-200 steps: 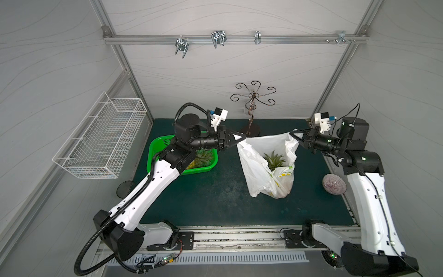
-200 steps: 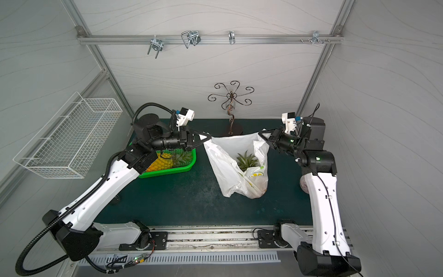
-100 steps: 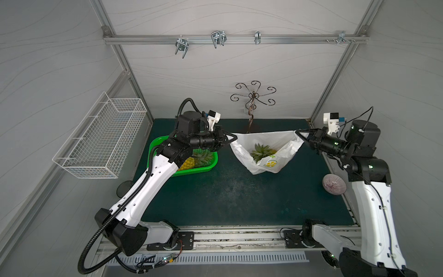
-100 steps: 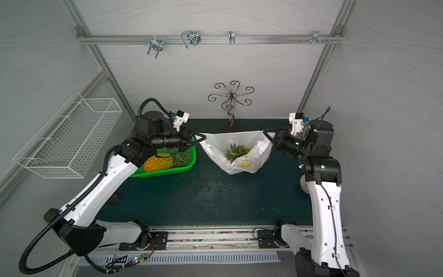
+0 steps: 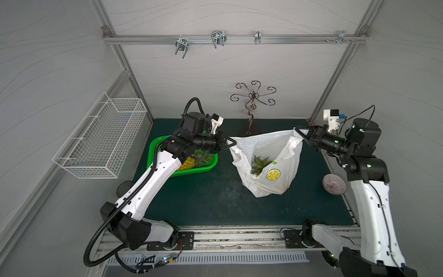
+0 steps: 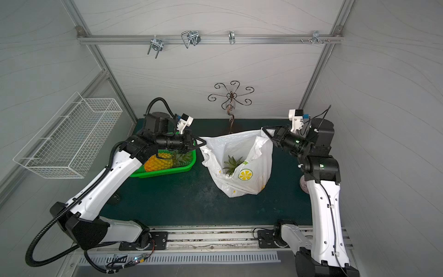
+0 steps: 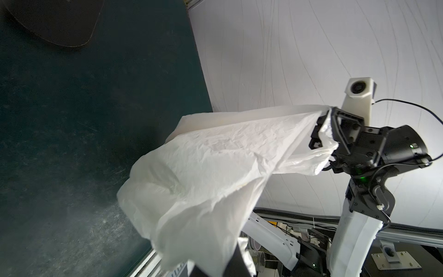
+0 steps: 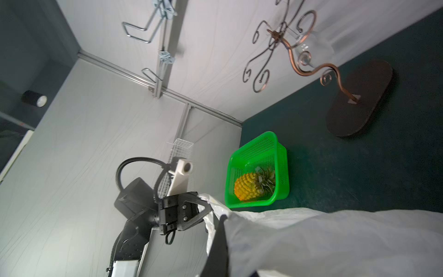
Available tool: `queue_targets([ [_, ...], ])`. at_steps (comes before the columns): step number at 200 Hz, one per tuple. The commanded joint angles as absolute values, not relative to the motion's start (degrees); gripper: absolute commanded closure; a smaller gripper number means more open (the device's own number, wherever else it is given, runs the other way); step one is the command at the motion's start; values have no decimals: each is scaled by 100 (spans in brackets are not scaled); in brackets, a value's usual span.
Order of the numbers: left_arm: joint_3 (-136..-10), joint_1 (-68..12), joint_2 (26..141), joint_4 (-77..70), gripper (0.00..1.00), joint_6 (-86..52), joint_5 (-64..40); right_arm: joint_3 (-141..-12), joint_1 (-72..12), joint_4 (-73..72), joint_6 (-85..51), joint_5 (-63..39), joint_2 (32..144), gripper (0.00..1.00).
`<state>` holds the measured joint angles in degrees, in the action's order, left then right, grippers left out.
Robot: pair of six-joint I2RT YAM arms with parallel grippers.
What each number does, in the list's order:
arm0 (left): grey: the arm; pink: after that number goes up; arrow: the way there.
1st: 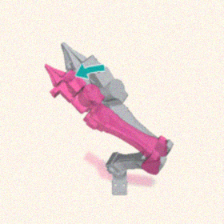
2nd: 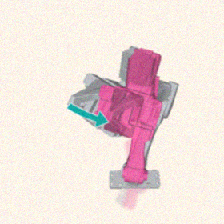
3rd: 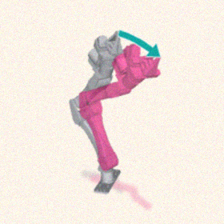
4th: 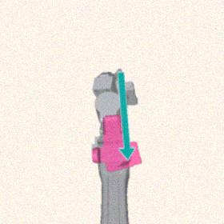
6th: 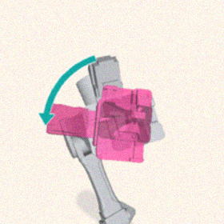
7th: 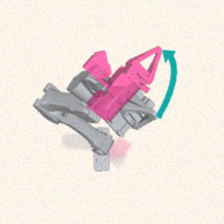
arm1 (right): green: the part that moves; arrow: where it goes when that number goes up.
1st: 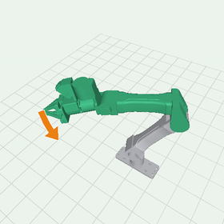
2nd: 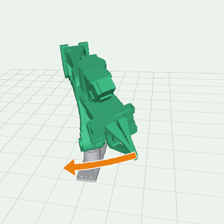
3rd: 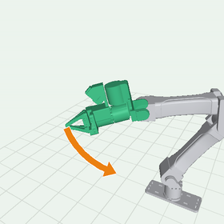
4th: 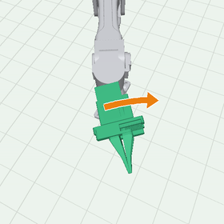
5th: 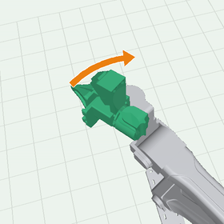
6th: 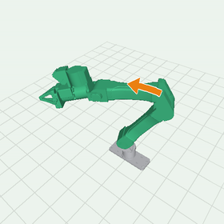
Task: Place the pineapple into a plastic bag & tie a knot
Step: Adjust the plastic bag at the center of the board.
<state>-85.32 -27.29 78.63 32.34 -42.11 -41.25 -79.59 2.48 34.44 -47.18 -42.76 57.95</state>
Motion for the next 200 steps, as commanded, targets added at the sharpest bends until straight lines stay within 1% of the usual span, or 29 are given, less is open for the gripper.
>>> queue_targets([
  [1, -8680, -2689, 7805, 2778, 100, -4104, -4327, -8033, 316, 3770, -4256, -3645, 5595, 100],
  [22, -8629, -2689, 7878, 2962, 100, -3825, -4032, -7856, 339, 3675, -4221, -3503, 5483, 100],
  [48, -8531, -2773, 8124, 2760, 100, -3997, -3927, -7483, 335, 3264, -4215, -3047, 5146, 100],
  [67, -8710, -2854, 8324, 2967, 100, -3997, -3818, -7198, 334, 3094, -4284, -2708, 4907, 100],
  [84, -8709, -2865, 8311, 2825, 100, -4154, -3661, -7144, 339, 3129, -4351, -2651, 4876, 100],
  [111, -8490, -2861, 8260, 2455, 100, -4306, -3507, -7182, 336, 3333, -4304, -3007, 5114, 100],
  [129, -8516, -2865, 8305, 2671, 100, -4057, -3400, -7398, 324, 3804, -4093, -3456, 5527, 100],
  [144, -8498, -2852, 8306, 3022, 100, -3744, -3092, -7515, 254, 4094, -4001, -3848, 5836, 100],
  [168, -8394, -2780, 8268, 3294, 100, -3493, -2772, -7757, 58, 4340, -3882, -4147, 6150, 100],
  [181, -8342, -2760, 8214, 3333, 100, -3399, -2744, -7942, -74, 4436, -3762, -4132, 6272, 100],
  [200, -8349, -2751, 8157, 3450, 100, -3265, -2704, -8083, -167, 4496, -3637, -4394, 6434, 100],
])
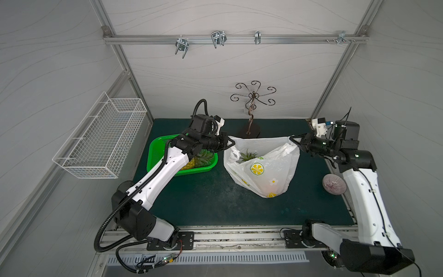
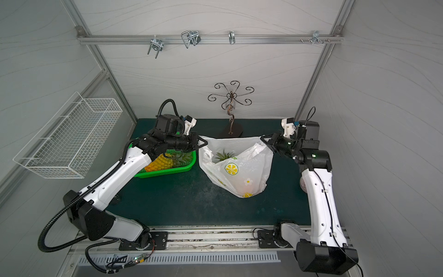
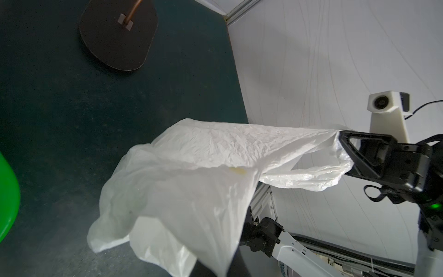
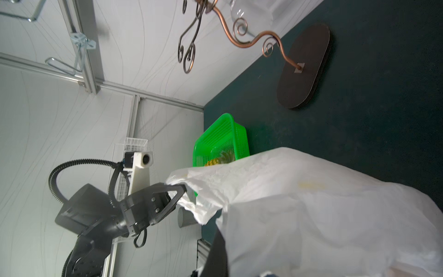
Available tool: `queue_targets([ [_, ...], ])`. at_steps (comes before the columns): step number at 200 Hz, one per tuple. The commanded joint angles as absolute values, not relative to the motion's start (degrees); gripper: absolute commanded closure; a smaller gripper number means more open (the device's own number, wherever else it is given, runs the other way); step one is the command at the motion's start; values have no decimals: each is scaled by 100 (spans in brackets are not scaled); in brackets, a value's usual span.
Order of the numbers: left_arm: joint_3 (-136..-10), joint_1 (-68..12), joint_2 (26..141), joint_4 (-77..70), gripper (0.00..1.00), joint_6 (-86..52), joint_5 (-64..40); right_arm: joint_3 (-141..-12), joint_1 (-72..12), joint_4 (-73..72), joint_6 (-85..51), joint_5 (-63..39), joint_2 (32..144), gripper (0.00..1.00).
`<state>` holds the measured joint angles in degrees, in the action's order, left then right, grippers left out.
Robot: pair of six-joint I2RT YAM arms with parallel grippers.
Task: Place the pineapple into a plastic bag & tie a knot
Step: Adjust the plastic bag at the center of the board, then pick up the pineapple from the basket.
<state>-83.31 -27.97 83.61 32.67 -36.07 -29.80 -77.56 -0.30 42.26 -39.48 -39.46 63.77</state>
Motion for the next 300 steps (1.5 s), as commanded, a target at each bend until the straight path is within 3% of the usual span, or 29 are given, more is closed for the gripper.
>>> queue_targets([
  [1, -8345, -2751, 8152, 3456, 100, -3258, -2701, -8084, -172, 4502, -3633, -4412, 6438, 100],
  [37, -8265, -2550, 8116, 3507, 100, -3705, -3363, -7957, -389, 4932, -3229, -4711, 6631, 100],
  [60, -8063, -2535, 7813, 2238, 100, -4924, -4559, -7872, -516, 5375, -2921, -4522, 6774, 100],
  [81, -8029, -2553, 7613, 1223, 100, -5740, -4910, -7796, -522, 5308, -2964, -4507, 6829, 100],
  [144, -7829, -2540, 7782, 2949, 100, -4292, -3766, -7813, -386, 4416, -3389, -4060, 6152, 100],
  [170, -7660, -2547, 7749, 2924, 88, -4176, -3361, -7488, -59, 4064, -3607, -3479, 5601, 100],
  [219, -7610, -2549, 7425, 2792, 49, -3936, -2675, -6964, 13, 4116, -3666, -3004, 5115, 100],
  [253, -7924, -2549, 7092, 3217, 29, -3402, -2087, -6901, 14, 4299, -3490, -2867, 5095, 100],
  [268, -8062, -2549, 6873, 3466, 5, -3137, -1743, -6830, 19, 4202, -3517, -2831, 5071, 100],
  [277, -8129, -2549, 6747, 3604, 1, -3011, -1512, -6804, 18, 4162, -3549, -2827, 5071, 100],
  [300, -8429, -2541, 6536, 4061, 1, -2653, -840, -6818, 17, 4213, -3523, -2813, 5111, 100],
])
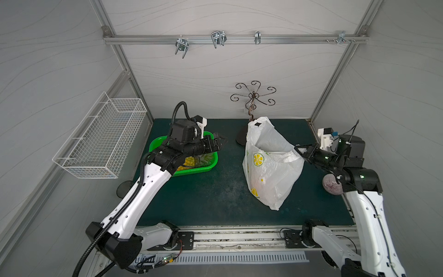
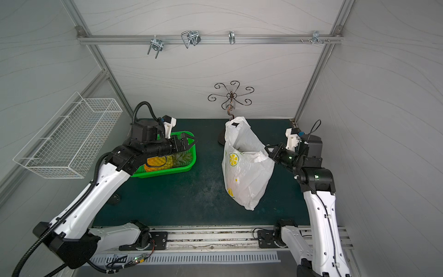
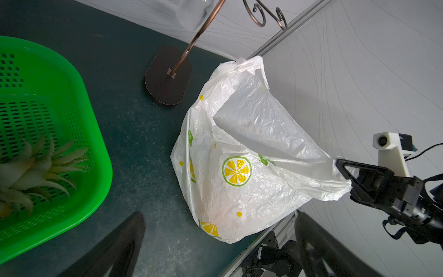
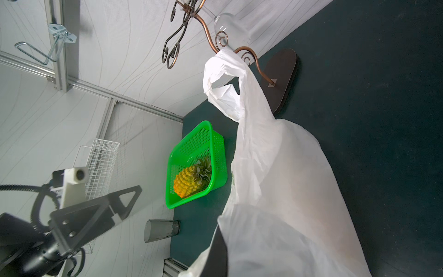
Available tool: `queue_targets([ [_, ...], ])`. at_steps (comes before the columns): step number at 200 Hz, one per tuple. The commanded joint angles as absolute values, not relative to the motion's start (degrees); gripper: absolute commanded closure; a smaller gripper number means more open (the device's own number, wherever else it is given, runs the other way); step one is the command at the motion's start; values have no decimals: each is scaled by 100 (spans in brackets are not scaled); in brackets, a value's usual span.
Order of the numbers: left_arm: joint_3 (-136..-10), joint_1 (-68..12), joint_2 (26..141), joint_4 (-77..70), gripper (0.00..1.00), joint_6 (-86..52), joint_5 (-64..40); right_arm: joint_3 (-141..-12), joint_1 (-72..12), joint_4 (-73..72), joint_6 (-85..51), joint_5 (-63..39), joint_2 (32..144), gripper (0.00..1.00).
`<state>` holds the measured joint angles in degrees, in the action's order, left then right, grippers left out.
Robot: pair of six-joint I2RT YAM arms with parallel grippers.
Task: Place the pineapple into a plastic bag & tie a knot
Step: Pick up the pineapple from the basket.
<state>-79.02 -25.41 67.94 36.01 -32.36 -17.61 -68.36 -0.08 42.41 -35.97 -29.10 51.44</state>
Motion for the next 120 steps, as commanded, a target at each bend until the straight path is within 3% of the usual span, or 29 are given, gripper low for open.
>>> queue_targets([
  [1, -8451, -2540, 6533, 4092, 1, -2636, -807, -6819, 17, 4216, -3519, -2813, 5109, 100],
  [55, -9176, -2180, 6466, 5253, 1, -2068, 1301, -6473, 12, 4201, -3409, -2468, 4793, 100],
  [120, -8686, -1232, 6601, 5030, 1, -2254, 904, -6245, 12, 4345, -3227, -2236, 4630, 100],
])
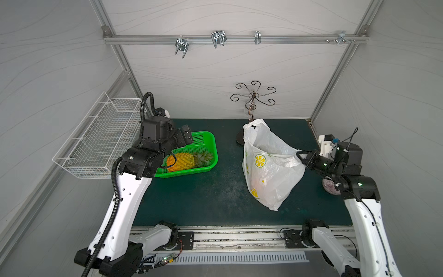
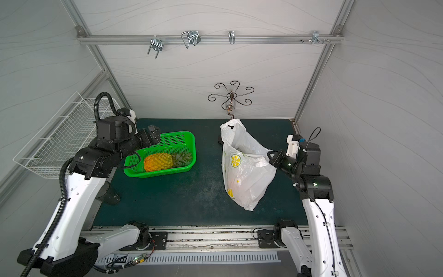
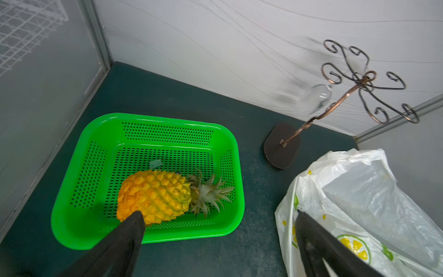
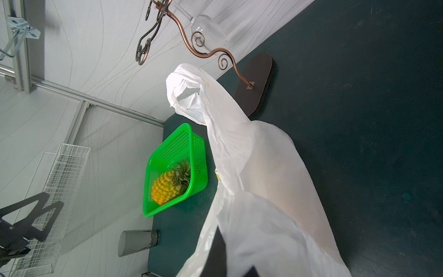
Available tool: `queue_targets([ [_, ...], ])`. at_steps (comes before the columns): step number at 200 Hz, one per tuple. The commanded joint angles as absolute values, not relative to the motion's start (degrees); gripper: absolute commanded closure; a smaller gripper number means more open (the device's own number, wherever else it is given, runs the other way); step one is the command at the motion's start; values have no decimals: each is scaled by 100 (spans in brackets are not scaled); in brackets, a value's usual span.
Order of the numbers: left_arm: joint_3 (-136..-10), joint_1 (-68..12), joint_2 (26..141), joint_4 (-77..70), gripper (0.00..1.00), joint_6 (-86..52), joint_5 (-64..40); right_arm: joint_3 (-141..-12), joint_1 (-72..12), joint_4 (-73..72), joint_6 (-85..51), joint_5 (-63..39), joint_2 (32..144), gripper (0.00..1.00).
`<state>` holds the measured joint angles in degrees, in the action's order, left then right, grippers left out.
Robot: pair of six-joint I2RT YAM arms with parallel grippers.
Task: Place the pineapple into a plastic bag & tie a knot
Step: Pick up the pineapple from the basket.
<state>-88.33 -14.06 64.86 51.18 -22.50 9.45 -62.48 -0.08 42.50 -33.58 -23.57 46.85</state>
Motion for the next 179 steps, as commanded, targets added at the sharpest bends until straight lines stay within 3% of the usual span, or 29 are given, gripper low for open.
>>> queue_targets([
  [1, -8676, -1222, 6609, 5029, 1, -2257, 892, -6247, 15, 4343, -3226, -2234, 4631, 100],
  [137, -8551, -701, 7839, 5511, 1, -973, -181, -6865, 0, 4636, -2934, -2793, 5107, 100],
  [179, -8216, -738, 8306, 5051, 6, 731, -858, -6912, 1, 4795, -2822, -2826, 5055, 100],
])
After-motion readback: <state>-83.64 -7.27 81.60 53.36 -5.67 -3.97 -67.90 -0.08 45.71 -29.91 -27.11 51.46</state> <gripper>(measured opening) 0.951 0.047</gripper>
